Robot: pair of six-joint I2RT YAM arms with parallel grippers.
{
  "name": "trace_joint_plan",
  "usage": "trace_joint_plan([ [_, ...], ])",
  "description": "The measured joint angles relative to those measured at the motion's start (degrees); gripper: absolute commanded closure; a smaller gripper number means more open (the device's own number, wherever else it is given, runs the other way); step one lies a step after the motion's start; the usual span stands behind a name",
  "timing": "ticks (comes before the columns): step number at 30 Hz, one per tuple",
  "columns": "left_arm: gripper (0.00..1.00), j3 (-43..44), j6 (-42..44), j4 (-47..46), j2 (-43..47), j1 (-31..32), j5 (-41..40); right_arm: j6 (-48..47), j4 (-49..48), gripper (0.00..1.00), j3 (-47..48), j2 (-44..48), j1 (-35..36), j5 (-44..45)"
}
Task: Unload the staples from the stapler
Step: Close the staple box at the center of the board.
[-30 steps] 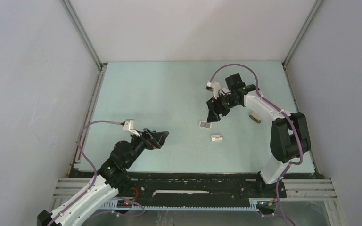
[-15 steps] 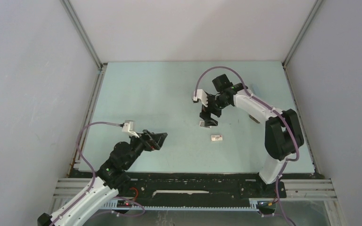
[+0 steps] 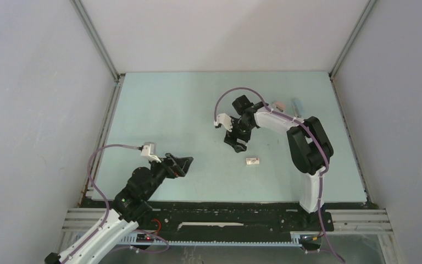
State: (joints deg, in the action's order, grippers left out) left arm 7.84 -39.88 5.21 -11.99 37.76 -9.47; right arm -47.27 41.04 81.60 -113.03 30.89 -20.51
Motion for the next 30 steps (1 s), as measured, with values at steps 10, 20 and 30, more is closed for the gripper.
trace_joint_plan([
  [10, 0.00, 0.00, 0.04, 1.49, 0.92, 0.00, -0.07, 1.31, 0.07, 0.37, 0.55, -2.47, 0.35, 2.86],
  [20, 0.00, 0.00, 0.07, 1.88, 1.31, 0.00, -0.44, 1.75, 0.28, 0.65, 0.28, -2.47, 1.01, 3.91],
  [30, 0.00, 0.11, 1.20, 4.52, 2.99, 0.00, -1.09, 1.79, -0.15, 0.66, -0.55, -1.77, 4.13, 4.48],
])
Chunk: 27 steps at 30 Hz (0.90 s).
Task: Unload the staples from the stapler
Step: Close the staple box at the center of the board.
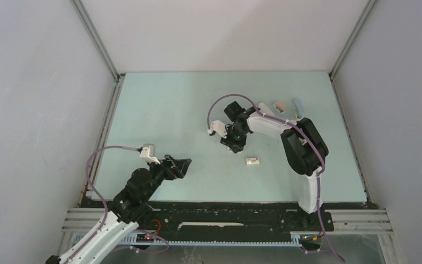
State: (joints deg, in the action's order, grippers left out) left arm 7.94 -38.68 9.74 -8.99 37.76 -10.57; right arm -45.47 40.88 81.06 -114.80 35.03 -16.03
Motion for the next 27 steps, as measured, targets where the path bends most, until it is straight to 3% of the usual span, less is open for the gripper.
trace_joint_plan([
  [12, 0.00, 6.25, 1.73, 6.43, 5.40, 0.00, -3.37, 0.02, 0.81, 0.63, -0.15, 0.92, 14.80, -2.84],
  [18, 0.00, 7.30, 2.27, 8.50, 7.23, 0.00, -4.90, 0.42, 1.79, 0.50, -0.15, 1.09, 18.73, -3.78],
  [27, 0.00, 7.30, 2.71, 9.79, 7.06, 0.00, -5.35, 2.86, 1.88, 0.27, -0.15, 1.22, 18.47, -3.80],
])
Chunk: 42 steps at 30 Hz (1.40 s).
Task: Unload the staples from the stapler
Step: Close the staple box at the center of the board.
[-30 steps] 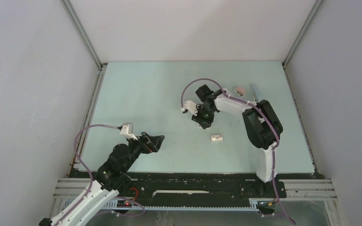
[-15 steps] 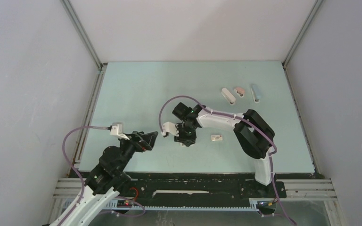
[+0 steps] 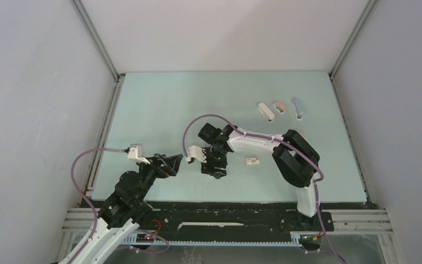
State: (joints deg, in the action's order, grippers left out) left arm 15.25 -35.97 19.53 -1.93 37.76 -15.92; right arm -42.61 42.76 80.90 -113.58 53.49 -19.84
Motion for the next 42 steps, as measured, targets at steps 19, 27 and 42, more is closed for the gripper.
trace_joint_plan([
  [19, 0.00, -0.55, 8.96, -25.35, -27.21, 0.24, 19.78, -6.01, 10.29, 0.20, -2.97, 28.22, -24.17, -29.51],
  [27, 0.00, 4.26, 27.45, -24.90, -37.70, 8.13, 22.01, -10.47, 14.19, 0.00, -9.57, 30.71, -34.38, -41.35],
  [42, 0.00, 17.25, 49.99, -8.15, -46.23, 13.53, 18.67, -5.20, 3.06, 0.00, -22.86, 42.82, -38.05, -37.07],
])
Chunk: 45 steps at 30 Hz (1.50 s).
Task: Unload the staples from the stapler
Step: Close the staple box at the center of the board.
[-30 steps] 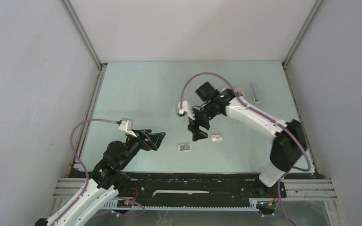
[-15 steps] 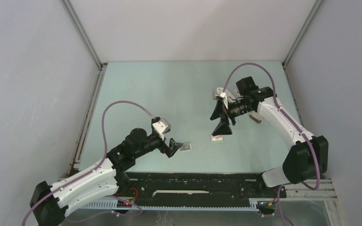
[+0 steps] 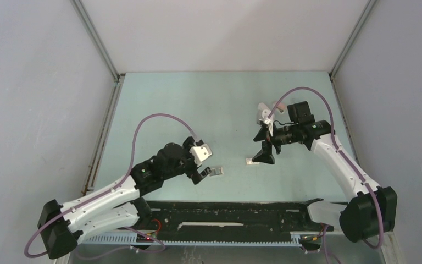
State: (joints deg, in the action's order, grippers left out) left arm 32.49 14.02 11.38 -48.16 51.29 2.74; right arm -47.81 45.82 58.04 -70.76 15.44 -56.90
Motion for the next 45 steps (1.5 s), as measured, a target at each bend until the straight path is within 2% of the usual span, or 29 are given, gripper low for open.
trace_joint_plan([
  [3, 0.00, 0.00, 0.13, 0.66, -1.44, -0.07, -0.04, 1.40, -1.90, 0.00, 0.17, 0.72, -0.07, 0.48],
  [6, 0.02, 0.00, 1.11, 2.16, -4.20, -0.52, 0.48, -2.51, -0.17, 0.00, 1.51, -2.62, -0.04, -1.14],
  [18, 0.18, 0.26, 6.12, 3.39, -17.31, -2.12, 5.92, -5.42, 1.20, 0.02, 1.51, -4.04, 0.04, 0.70],
  [27, 0.25, 7.58, 7.02, 3.34, -27.76, -2.34, 9.97, -5.44, 1.20, 0.02, 1.51, -4.11, -0.46, 1.27],
  [37, 0.28, 12.15, 7.06, 4.46, -36.57, -0.15, 9.09, -5.46, 1.25, 0.02, 1.51, -4.11, -1.77, 1.29],
  [45, 0.36, 13.66, 6.84, 5.97, -39.39, 1.55, 6.19, -5.46, 1.27, 0.02, 1.51, -4.11, -1.97, 1.20],
])
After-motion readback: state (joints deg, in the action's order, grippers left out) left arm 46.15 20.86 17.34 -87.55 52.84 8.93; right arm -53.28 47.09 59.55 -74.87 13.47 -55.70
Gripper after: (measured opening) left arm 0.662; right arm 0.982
